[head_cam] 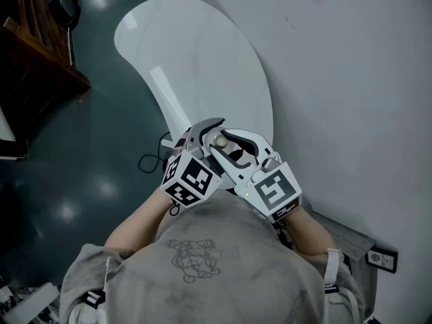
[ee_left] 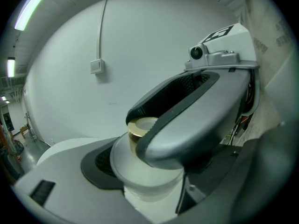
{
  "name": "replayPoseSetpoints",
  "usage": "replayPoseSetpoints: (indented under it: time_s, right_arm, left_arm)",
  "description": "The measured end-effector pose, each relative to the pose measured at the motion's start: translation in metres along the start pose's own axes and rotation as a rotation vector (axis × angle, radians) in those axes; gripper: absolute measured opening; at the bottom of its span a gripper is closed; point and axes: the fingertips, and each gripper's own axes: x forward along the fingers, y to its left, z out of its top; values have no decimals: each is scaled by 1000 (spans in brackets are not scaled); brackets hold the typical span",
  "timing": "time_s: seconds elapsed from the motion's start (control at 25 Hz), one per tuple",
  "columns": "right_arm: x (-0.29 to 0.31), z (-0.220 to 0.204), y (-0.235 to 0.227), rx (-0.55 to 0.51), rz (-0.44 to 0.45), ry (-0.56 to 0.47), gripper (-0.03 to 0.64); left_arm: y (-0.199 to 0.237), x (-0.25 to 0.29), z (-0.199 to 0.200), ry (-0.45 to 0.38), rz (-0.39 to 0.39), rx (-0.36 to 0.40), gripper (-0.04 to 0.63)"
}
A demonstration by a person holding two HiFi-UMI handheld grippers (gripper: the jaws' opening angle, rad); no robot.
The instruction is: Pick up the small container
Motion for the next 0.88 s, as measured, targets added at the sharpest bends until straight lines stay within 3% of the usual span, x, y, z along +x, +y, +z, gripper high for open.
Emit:
replayPoseSetpoints:
  time_s: [0.88]
  right_arm:
    - [9, -2, -20, 21, -5, -2, 138]
  left_arm:
    - [13, 15, 0, 16, -16, 2, 339]
